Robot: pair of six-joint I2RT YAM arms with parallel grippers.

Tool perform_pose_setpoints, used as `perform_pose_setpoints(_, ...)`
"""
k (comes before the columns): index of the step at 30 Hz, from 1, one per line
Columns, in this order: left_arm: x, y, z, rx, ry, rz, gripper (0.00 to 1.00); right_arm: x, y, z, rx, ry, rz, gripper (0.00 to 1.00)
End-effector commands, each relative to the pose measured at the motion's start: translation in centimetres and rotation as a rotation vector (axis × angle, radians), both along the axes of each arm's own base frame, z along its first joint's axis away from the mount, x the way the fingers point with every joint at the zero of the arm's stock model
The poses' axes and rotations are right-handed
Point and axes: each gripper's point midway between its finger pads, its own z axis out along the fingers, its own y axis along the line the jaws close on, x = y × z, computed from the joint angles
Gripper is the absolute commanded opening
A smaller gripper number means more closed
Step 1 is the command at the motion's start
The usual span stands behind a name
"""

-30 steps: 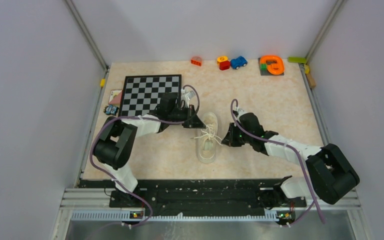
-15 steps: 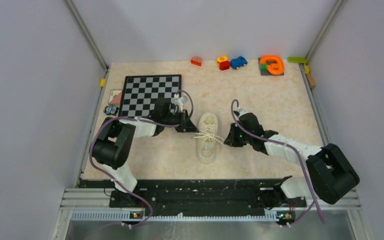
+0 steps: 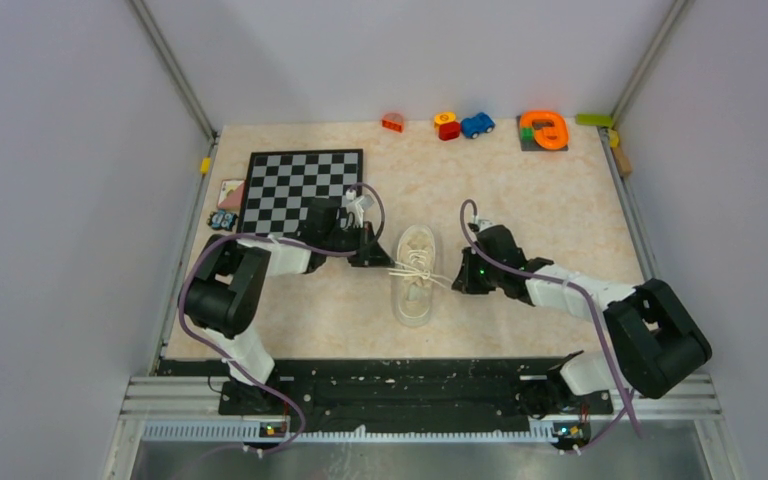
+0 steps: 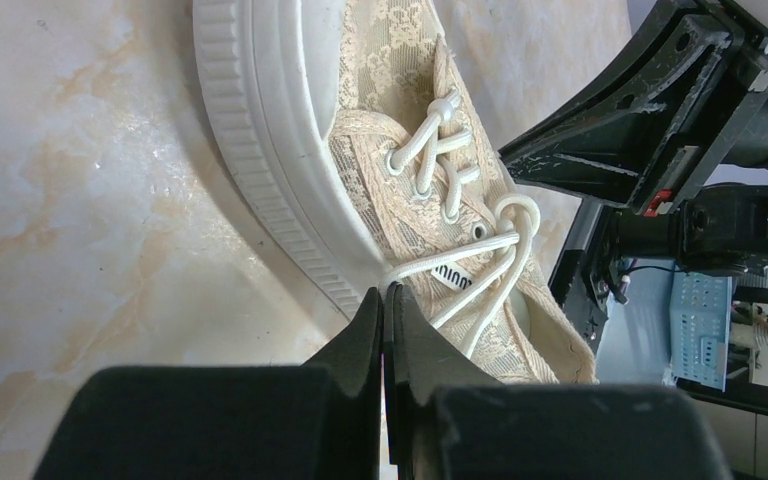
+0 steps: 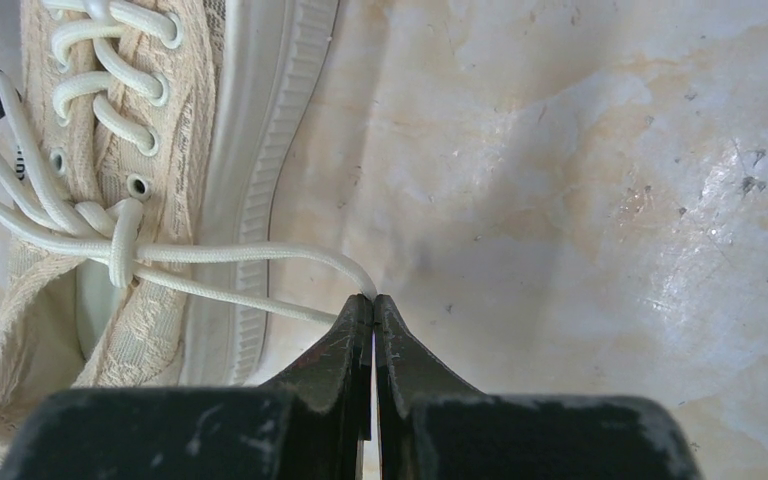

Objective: Tie the shoes
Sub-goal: Tie the shoelace on the shoe.

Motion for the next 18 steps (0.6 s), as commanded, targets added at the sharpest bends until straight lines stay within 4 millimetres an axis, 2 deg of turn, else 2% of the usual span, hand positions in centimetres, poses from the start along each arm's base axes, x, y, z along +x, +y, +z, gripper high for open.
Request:
perform_pose_setpoints(1, 0.9, 0.4, 1.5, -0.006, -0.084, 0.008, 0.00, 1.6, -0.4, 1.8, -0.021, -0.059, -0.004, 0.00)
perform_pose_setpoints(7, 1.0, 0.5, 2.3, 0.000, -0.108, 0.011, 0.00, 2.2, -2.5, 2.3, -0.088, -0.078, -0.056, 0.00)
perform_pose_setpoints(11, 1.0, 0.3, 3.0, -0.019, -0.115, 0.000, 0.00, 2.5, -1.3, 3.5, -0.035, -0.102, -0.004, 0.00)
perform_pose_setpoints(14, 1.1, 0.2, 3.7, -0.028, -0.135, -0.001, 0.09, 3.1, -0.3, 4.6, -0.001, -0.124, 0.025, 0.00)
perform_pose_setpoints(18, 1.4, -0.1, 4.9, -0.040, -0.161, -0.008, 0.14, 4.2, 0.9, 6.2, 0.038, -0.158, 0.053, 0.00)
